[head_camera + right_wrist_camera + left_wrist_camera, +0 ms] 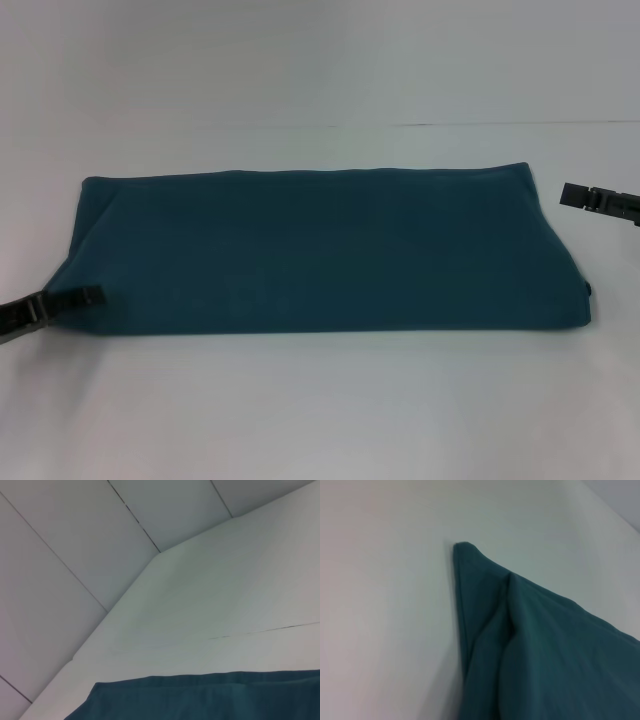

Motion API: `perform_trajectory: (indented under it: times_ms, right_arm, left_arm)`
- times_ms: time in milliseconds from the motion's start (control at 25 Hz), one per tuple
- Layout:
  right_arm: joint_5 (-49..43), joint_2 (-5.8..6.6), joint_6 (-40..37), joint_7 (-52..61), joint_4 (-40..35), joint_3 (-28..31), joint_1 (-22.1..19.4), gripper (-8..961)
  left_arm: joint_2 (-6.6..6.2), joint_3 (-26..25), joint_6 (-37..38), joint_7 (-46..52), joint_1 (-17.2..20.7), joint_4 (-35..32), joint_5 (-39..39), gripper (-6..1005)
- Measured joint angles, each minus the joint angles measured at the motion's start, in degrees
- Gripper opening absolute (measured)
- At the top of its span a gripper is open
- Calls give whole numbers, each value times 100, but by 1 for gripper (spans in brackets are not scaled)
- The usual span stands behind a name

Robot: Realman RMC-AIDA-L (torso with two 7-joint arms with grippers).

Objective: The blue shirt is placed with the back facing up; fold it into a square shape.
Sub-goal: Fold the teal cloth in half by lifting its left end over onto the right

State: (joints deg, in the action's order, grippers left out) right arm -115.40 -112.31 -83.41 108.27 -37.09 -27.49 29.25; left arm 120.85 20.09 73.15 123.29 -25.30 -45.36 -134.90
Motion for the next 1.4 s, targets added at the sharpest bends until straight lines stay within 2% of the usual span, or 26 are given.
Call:
perform_trajectory:
  times_ms: [640, 760, 960, 1200, 1400]
  right_arm:
    - [0, -1, -24, -8, 0, -2, -7, 915]
    - [0, -1, -26, -9, 0, -2, -6, 915]
    - [0, -47, -13, -7, 5, -2, 16, 916]
    - [0, -139, 38, -3, 18, -2, 78, 916]
    - [3, -202, 129, -1, 53, -18, 183, 917]
  left_arm:
    - [-20, 14, -118, 23, -12, -1, -18, 470]
    - [-19, -9, -142, 24, -1, -6, -18, 263]
    - [-49, -22, -167, 15, 23, -20, -21, 46]
    - [-101, -70, -177, 7, 93, -137, -40, 34]
    - [-167, -484, -147, 2, 132, -239, -273, 50]
